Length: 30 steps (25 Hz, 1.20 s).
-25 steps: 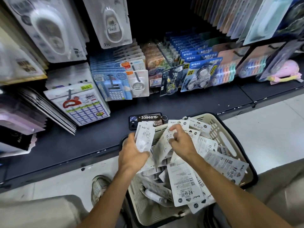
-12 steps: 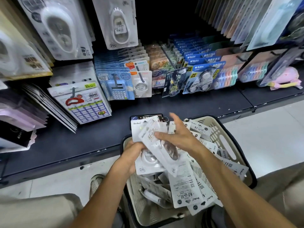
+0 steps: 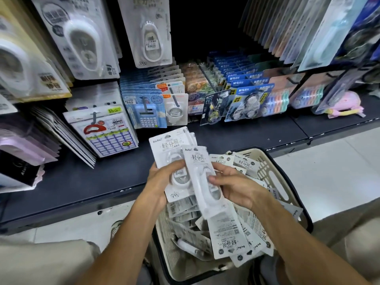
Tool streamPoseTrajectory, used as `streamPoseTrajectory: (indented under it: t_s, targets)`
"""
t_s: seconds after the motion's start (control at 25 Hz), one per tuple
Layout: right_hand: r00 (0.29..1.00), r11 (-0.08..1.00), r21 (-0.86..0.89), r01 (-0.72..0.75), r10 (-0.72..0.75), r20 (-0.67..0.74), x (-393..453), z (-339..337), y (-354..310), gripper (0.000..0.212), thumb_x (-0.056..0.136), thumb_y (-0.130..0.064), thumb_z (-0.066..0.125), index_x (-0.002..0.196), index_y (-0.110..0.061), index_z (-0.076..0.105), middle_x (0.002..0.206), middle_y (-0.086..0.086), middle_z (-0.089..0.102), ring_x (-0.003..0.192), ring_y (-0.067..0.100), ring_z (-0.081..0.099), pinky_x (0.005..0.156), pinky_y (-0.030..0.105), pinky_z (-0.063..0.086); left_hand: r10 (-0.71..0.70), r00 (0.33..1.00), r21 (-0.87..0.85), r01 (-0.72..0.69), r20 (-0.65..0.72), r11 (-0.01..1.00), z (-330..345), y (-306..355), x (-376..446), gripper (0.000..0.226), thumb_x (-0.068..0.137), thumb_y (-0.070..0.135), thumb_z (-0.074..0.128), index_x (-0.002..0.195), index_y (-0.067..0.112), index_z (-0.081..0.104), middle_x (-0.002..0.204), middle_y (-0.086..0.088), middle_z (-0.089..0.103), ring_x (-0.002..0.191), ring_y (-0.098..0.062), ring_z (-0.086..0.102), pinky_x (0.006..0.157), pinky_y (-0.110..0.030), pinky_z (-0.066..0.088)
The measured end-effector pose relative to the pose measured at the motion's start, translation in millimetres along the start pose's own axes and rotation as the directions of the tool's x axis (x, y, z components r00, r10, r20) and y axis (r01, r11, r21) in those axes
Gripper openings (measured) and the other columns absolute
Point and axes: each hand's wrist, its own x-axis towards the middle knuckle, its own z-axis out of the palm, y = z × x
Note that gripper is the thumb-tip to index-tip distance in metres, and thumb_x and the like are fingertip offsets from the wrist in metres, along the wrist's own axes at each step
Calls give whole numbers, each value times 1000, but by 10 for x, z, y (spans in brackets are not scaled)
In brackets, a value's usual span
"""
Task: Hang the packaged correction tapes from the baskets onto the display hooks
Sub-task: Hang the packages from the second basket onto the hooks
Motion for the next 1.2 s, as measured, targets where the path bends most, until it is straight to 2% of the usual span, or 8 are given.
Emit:
streamPoseTrajectory:
  t_s: [0.2, 0.36, 0.52, 0.68, 0.8, 0.96, 1.08, 1.2]
  targets:
    - [910, 964, -261, 53, -154, -386, -45, 229, -63, 44, 63, -55, 83, 88, -20, 74, 71, -4, 72, 56, 10, 61, 44, 22, 42, -91, 985, 11, 90, 144, 996, 25, 108, -118, 54, 68, 32, 85, 117, 14, 76, 110, -15, 79, 96, -34, 78, 74, -50, 64]
    - [837, 945, -312, 94, -245, -489, -63, 426, -121, 43, 85, -60, 69, 91, -18, 67, 73, 0, 72, 56, 15, 67, 44, 26, 49, -47, 982, 80, 32, 184, 996, 107, 237, -315, 64, 61, 16, 88, 122, 6, 72, 106, -15, 79, 90, -29, 79, 68, -43, 64]
    - [872, 954, -66, 294, -296, -391, -234, 490, -651, 39, 81, -47, 73, 96, -12, 78, 93, 10, 76, 80, 27, 71, 73, 41, 59, 137, 962, 165, -179, 234, 970, 132, 886, -527, 73, 49, 2, 96, 118, 8, 72, 103, -14, 80, 90, -31, 79, 71, -43, 64]
    - [948, 932, 183, 314, -299, -106, -445, 720, -1192, 34, 65, -19, 74, 96, -9, 82, 84, 8, 76, 59, 17, 70, 46, 28, 55, 424, 859, 207, -488, 287, 848, 15, 1889, -874, 65, 47, 17, 97, 109, 19, 78, 109, -11, 79, 99, -32, 77, 82, -44, 63]
    - [878, 877, 35, 479, -479, -31, -400, 1059, -1481, 67, 57, 1, 70, 123, -16, 67, 109, 9, 75, 80, 24, 73, 58, 33, 58, 576, 767, 261, -639, 282, 723, -27, 2444, -987, 65, 45, 12, 96, 107, 18, 78, 106, -7, 81, 96, -28, 78, 78, -38, 64]
    - [709, 691, -352, 631, -698, -99, -294, 1562, -1818, 44, 92, -5, 66, 122, -36, 60, 108, -1, 76, 91, 21, 71, 73, 30, 52, 627, 745, 252, -667, 225, 702, -118, 2619, -963, 80, 42, 0, 95, 117, 13, 71, 106, -9, 80, 97, -32, 77, 81, -42, 63]
    - [610, 566, -588, 578, -778, -148, -264, 1667, -1900, 33, 94, -20, 67, 113, -46, 66, 95, -12, 74, 73, -3, 67, 58, 12, 47, 615, 753, 132, -652, 234, 747, -204, 2563, -964, 54, 52, 1, 87, 103, 16, 78, 107, -14, 79, 93, -32, 78, 69, -35, 64]
    - [602, 532, -610, 588, -791, -109, -290, 1672, -1795, 30, 92, -26, 68, 112, -50, 68, 107, -26, 72, 92, -15, 64, 64, 5, 49, 616, 740, 105, -659, 270, 745, -276, 2566, -984, 60, 47, 7, 93, 104, 16, 78, 108, -14, 79, 95, -32, 78, 70, -34, 64]
